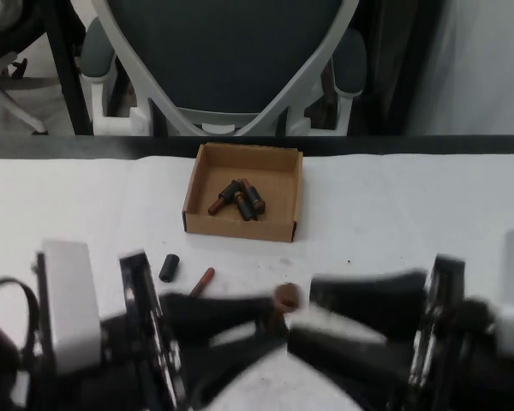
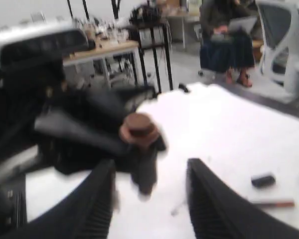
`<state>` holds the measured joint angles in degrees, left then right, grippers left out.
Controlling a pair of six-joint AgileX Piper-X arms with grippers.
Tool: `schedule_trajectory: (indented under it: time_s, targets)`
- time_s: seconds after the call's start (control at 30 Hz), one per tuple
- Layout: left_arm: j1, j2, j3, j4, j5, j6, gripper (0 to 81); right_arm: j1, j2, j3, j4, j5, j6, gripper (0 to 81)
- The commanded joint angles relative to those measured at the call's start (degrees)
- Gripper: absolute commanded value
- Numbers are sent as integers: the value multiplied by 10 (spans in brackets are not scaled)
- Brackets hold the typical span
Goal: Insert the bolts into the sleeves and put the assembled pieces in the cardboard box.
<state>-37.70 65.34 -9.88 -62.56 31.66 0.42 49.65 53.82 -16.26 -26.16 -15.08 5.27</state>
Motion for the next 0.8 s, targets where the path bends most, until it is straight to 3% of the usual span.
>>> schedule_trajectory:
  time_s: [0.0,0.2,0.37,0.77]
  targets:
    - [12,-9,-14,-17,-8,-1,8,0,8,11,62,-7,-3,352]
    - [40,-8,-46,58,-8,-4,8,0,7,11,62,-7,-4,282]
    - [62,-6,-105,202,-63,0,8,1,7,11,71,-52,10,0]
    - [85,106,-287,427,-152,-15,8,4,7,11,147,-53,3,3]
